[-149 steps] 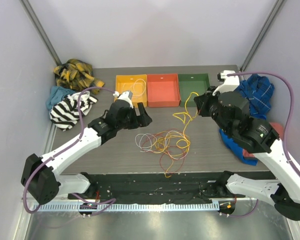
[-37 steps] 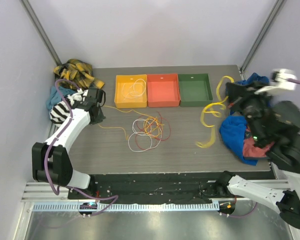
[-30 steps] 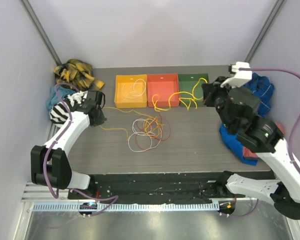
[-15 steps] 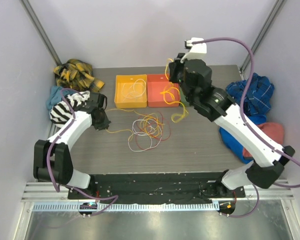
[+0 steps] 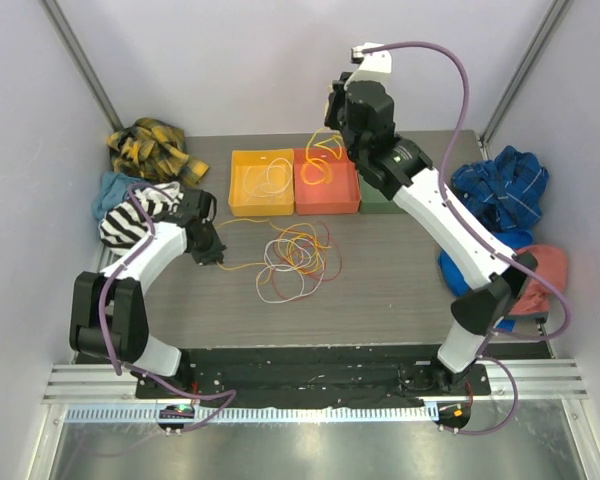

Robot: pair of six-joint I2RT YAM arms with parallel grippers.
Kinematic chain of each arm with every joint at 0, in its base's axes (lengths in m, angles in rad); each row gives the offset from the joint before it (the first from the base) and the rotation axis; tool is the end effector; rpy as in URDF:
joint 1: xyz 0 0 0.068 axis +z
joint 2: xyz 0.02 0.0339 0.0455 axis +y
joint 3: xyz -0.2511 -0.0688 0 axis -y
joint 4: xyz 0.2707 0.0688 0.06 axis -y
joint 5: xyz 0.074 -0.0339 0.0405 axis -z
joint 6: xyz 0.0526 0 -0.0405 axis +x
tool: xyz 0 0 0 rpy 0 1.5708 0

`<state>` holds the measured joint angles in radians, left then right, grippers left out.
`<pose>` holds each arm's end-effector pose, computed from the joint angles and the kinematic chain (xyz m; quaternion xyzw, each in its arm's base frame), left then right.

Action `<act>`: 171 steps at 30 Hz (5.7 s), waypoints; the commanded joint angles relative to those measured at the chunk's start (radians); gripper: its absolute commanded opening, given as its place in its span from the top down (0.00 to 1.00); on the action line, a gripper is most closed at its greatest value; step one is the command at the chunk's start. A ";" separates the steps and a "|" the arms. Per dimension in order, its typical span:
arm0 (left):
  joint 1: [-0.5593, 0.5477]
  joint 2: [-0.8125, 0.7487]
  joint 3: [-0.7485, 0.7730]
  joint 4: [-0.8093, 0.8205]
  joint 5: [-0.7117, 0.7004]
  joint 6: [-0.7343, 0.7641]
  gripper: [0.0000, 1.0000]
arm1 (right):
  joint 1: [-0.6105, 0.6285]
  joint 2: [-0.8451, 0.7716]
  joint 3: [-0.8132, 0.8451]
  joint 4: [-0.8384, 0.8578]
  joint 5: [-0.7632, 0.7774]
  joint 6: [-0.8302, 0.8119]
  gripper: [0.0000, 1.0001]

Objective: Untangle the cables

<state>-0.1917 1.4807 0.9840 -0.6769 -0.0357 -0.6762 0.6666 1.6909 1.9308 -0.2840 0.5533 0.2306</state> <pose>0.3076 -0.0578 0.1706 -0.2386 0.9507 -0.0671 0.1863 0.3451 0.2364 0.4802 0.0340 0.7194 0.1106 0.6848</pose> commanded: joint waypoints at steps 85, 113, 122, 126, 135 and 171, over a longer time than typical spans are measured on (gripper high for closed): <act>-0.181 -0.401 0.318 0.022 -0.096 0.079 1.00 | 0.277 -0.123 -0.810 0.259 -0.328 0.372 0.31; -0.186 -0.467 0.295 -0.003 -0.102 0.082 1.00 | 0.251 0.048 -0.710 0.342 -0.178 0.478 0.99; -0.186 -0.450 0.297 -0.009 -0.174 0.110 1.00 | 0.249 -0.411 -0.793 0.086 0.019 0.283 0.99; -0.186 -0.431 0.300 -0.013 -0.205 0.116 1.00 | 0.249 -0.586 -0.761 -0.038 0.121 0.236 0.99; -0.186 -0.336 0.374 -0.064 -0.358 0.156 1.00 | 0.251 -0.683 -0.410 -0.250 0.186 0.093 0.99; -0.183 -0.201 0.058 0.010 -0.242 0.020 0.00 | 0.249 -0.565 -0.290 -0.199 0.264 -0.040 0.99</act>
<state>-0.3729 1.3399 1.0817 -0.7277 -0.3149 -0.6048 0.9154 1.1030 1.6039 -0.6037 0.7685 0.2447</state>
